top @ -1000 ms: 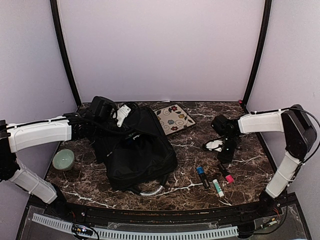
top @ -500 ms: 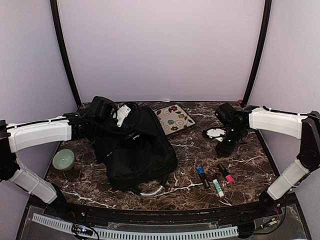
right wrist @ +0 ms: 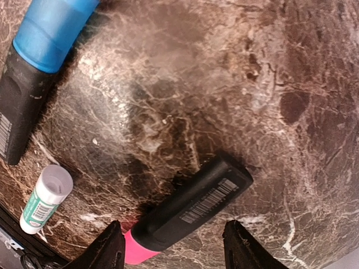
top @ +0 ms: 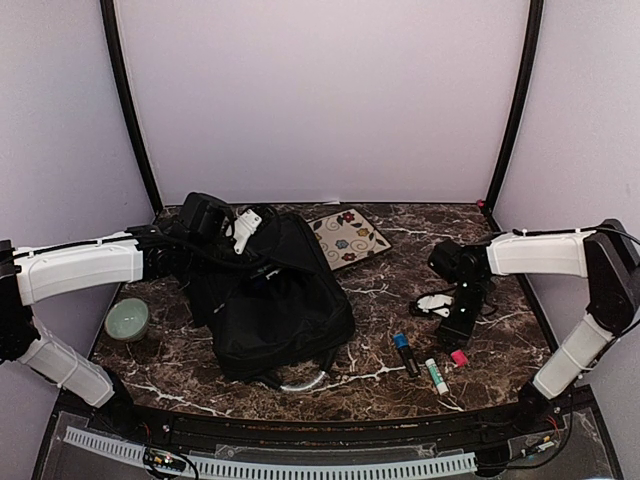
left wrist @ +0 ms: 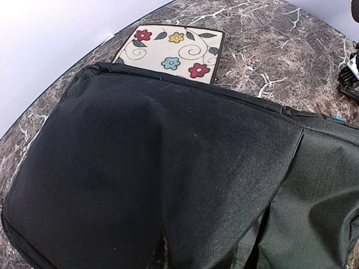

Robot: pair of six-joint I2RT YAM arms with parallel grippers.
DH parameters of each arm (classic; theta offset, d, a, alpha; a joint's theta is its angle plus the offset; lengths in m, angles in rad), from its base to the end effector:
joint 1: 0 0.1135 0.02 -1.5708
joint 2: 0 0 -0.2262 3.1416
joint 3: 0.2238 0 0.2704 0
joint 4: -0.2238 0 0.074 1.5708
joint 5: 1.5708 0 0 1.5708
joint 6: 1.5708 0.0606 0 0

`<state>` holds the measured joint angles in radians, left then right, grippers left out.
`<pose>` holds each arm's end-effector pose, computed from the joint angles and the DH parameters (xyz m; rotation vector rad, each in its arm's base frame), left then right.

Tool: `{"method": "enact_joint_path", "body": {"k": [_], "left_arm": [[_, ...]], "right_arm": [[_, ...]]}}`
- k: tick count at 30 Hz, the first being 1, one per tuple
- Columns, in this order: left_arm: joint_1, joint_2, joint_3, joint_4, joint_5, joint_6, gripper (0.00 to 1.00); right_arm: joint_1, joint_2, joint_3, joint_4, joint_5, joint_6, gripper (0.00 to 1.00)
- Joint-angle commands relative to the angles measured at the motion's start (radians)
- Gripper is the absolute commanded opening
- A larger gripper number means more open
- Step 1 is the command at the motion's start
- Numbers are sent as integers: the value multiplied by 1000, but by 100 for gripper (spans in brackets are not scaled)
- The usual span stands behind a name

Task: Pack the student bag
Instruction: Grab the pen from the center of the board.

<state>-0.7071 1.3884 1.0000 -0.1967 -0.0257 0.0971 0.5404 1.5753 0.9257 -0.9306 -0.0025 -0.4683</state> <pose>0.2731 -0.2313 0.2173 0.8368 2.0061 -0.3239 0.2280 0.1370 0.0934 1.5135 -2.7421 -0.0034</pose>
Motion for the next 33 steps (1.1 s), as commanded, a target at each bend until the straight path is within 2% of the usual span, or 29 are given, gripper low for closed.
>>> {"method": "enact_joint_path", "body": {"k": [1, 6, 16, 21, 25, 33], "left_arm": [[-3, -28, 64, 78, 33, -5, 0], [-3, -27, 65, 77, 37, -7, 0], [-3, -17, 66, 76, 45, -8, 0], [-3, -18, 67, 75, 45, -10, 0], [-3, -19, 67, 76, 46, -10, 0], [-3, -20, 68, 76, 48, -12, 0]], "right_arm": [[11, 11, -35, 29, 72, 30, 58], [-11, 24, -57, 76, 214, 41, 54], [-37, 66, -27, 74, 66, 5, 47], [-37, 112, -18, 77, 18, 0, 33], [-37, 103, 24, 65, 13, 1, 25], [-12, 29, 192, 1, -28, -1, 22]]}}
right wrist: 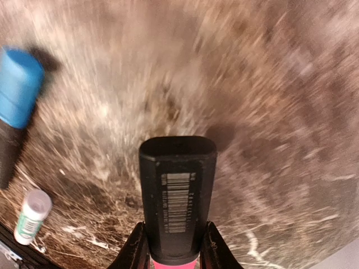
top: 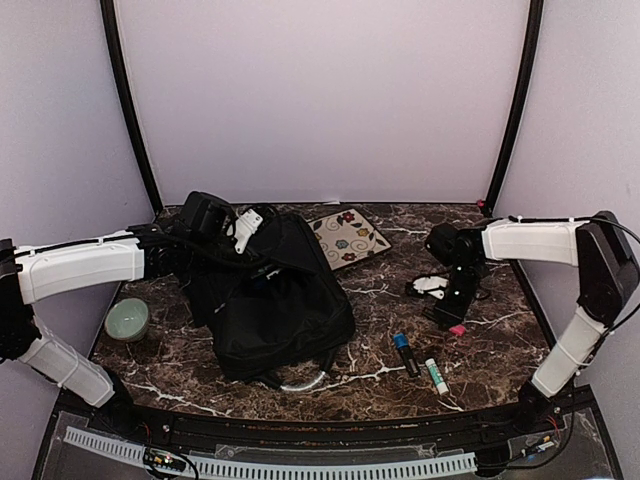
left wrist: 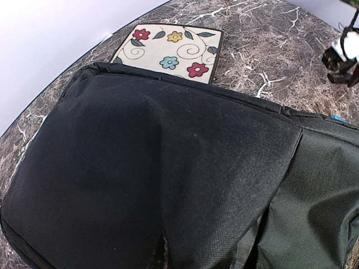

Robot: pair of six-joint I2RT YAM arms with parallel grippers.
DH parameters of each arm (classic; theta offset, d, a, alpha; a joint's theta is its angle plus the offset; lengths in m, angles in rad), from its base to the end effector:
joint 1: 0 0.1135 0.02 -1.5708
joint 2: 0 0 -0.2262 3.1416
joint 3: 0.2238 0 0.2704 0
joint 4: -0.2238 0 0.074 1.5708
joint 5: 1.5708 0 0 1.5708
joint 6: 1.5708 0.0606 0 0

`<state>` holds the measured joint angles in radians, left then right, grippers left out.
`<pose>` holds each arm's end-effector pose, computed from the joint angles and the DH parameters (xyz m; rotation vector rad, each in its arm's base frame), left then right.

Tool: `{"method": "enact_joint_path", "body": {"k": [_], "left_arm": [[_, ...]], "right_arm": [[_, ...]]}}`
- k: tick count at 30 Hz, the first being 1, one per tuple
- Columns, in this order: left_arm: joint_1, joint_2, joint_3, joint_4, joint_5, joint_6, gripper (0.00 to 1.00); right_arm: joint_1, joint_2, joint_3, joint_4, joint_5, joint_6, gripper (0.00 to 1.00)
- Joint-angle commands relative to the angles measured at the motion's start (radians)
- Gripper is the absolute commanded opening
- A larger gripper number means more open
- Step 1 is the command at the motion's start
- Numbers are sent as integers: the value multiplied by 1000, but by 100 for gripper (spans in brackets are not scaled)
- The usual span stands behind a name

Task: Pack the student bag
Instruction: Grab the pen from the center of the board, then place the pen in the lower front pocket of the bag.

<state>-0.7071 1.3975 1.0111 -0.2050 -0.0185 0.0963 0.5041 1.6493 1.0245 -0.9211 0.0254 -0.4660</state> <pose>0.2741 -0.2327 0.2175 0.8428 2.0115 -0.3303 0.2547 0.1387 0.0989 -1.4524 2.7568 -0.0388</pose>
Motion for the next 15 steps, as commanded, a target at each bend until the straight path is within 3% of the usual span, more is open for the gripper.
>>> {"method": "enact_joint_path", "body": {"k": [1, 15], "left_arm": [[-4, -29, 57, 85, 42, -12, 0], [-3, -25, 55, 89, 50, -30, 0]], "right_arm": [[36, -47, 116, -16, -61, -4, 22], [342, 63, 506, -23, -54, -70, 22]]}}
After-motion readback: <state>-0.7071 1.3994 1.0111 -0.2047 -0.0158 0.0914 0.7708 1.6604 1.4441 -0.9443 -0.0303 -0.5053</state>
